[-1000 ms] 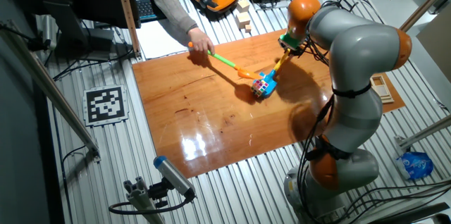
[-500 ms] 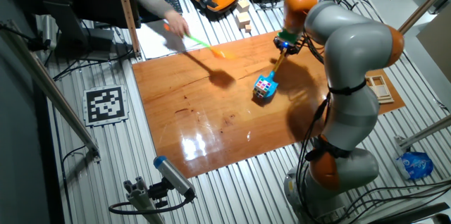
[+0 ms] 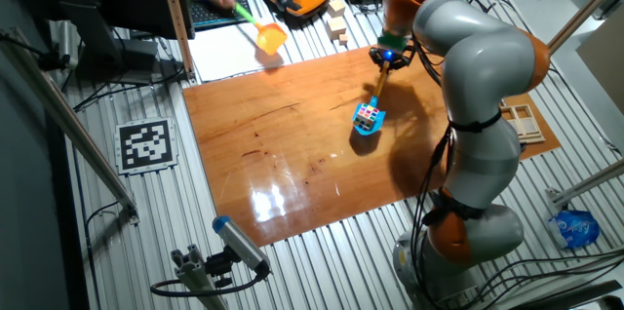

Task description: Use a shovel to scoop up an object

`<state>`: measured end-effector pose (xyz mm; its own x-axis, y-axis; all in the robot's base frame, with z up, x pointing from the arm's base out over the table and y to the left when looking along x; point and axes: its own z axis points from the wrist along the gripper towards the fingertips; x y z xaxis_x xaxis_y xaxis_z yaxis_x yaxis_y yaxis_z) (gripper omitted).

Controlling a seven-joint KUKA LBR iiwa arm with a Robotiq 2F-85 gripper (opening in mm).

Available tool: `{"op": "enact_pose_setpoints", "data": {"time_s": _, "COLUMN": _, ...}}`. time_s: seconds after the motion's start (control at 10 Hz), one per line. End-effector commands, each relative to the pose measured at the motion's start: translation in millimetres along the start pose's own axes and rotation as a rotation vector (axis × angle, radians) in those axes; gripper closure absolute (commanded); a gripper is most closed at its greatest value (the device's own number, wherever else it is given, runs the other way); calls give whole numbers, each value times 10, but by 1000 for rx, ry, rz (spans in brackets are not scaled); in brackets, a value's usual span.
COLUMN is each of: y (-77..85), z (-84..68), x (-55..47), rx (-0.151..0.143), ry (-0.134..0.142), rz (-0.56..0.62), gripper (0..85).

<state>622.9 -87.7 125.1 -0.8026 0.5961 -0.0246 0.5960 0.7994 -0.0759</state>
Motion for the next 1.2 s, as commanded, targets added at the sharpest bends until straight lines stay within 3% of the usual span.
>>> {"op": "enact_pose_setpoints", "data": {"time_s": 0.0, "y": 45, "z": -25, "x": 29, "rx": -1, "ry": -16, "rz": -246, "gripper": 850}}
{"op": "enact_pose_setpoints", "data": {"time_s": 0.2, "y": 237, "z": -140, "x": 122, "rx": 1, "ry": -56, "rz": -369, "gripper": 850}}
{"op": "enact_pose_setpoints", "data": {"time_s": 0.3, "y": 345, "z": -187, "x": 161, "rx": 7, "ry": -56, "rz": -392, "gripper": 850}}
{"op": "enact_pose_setpoints", "data": {"time_s": 0.6, "y": 546, "z": -233, "x": 192, "rx": -15, "ry": -79, "rz": -559, "gripper": 850}}
{"op": "enact_pose_setpoints", "data": {"time_s": 0.7, "y": 607, "z": -263, "x": 207, "rx": -13, "ry": -72, "rz": -595, "gripper": 850}}
{"op": "enact_pose_setpoints", "data": {"time_s": 0.9, "y": 670, "z": -260, "x": 258, "rx": -18, "ry": -71, "rz": -667, "gripper": 850}}
{"op": "enact_pose_setpoints", "data": {"time_s": 1.0, "y": 686, "z": -262, "x": 278, "rx": -24, "ry": -81, "rz": -725, "gripper": 850}}
{"op": "enact_pose_setpoints", "data": {"time_s": 1.1, "y": 702, "z": -266, "x": 315, "rx": -22, "ry": -108, "rz": -751, "gripper": 850}}
